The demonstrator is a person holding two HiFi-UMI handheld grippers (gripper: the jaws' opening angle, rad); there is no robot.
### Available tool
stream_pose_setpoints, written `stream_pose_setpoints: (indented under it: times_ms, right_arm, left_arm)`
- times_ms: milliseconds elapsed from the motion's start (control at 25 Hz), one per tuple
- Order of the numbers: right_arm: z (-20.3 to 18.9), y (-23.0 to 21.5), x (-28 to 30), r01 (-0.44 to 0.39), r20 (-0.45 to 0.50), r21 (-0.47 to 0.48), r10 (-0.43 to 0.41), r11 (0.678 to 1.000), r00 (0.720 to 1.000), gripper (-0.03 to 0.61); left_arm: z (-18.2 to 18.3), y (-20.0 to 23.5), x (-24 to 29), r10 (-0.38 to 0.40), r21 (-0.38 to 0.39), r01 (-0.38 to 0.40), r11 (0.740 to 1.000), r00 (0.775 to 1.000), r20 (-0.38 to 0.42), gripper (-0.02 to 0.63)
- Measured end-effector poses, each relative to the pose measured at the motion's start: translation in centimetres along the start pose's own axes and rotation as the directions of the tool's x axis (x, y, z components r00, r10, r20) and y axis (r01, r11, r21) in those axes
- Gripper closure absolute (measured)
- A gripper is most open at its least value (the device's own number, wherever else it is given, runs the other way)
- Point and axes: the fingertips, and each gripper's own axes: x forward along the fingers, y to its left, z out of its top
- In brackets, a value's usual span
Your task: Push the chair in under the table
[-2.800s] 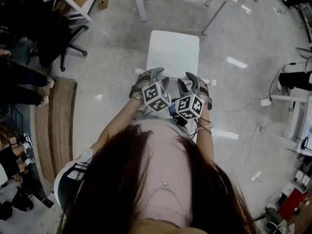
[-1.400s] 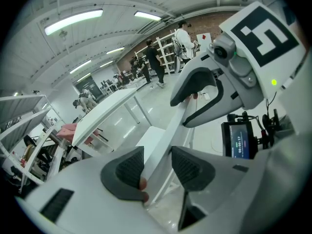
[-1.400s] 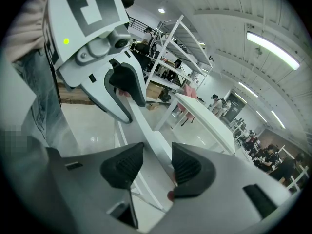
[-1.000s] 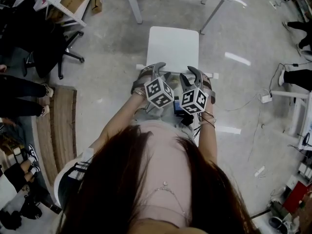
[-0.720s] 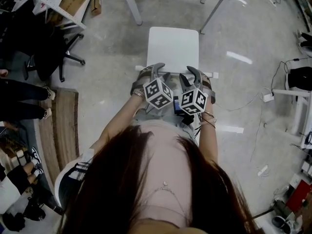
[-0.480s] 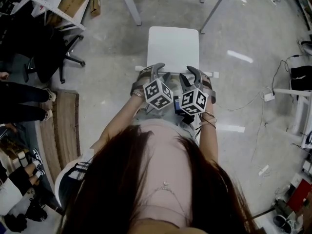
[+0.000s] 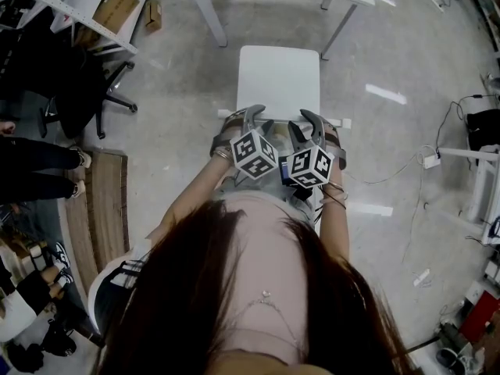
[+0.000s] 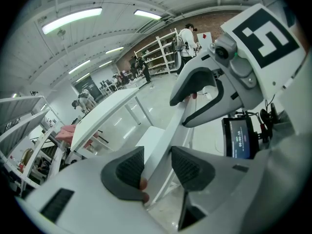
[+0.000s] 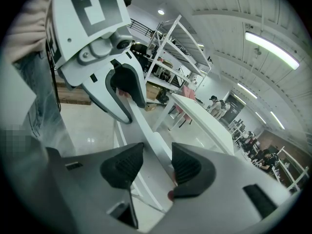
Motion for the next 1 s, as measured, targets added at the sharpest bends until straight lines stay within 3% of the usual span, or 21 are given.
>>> stream_pose_setpoints:
  times_ms: [1000]
  right_arm:
    - [0.3,-3.7,3.0,0.000,0.005,0.004,0.000,1.000,1.000,0.394]
  left_arm:
    - [1.7,3.4,2.9,0.002,-0.001,-0.002,1.000,1.000,0.002,0.434]
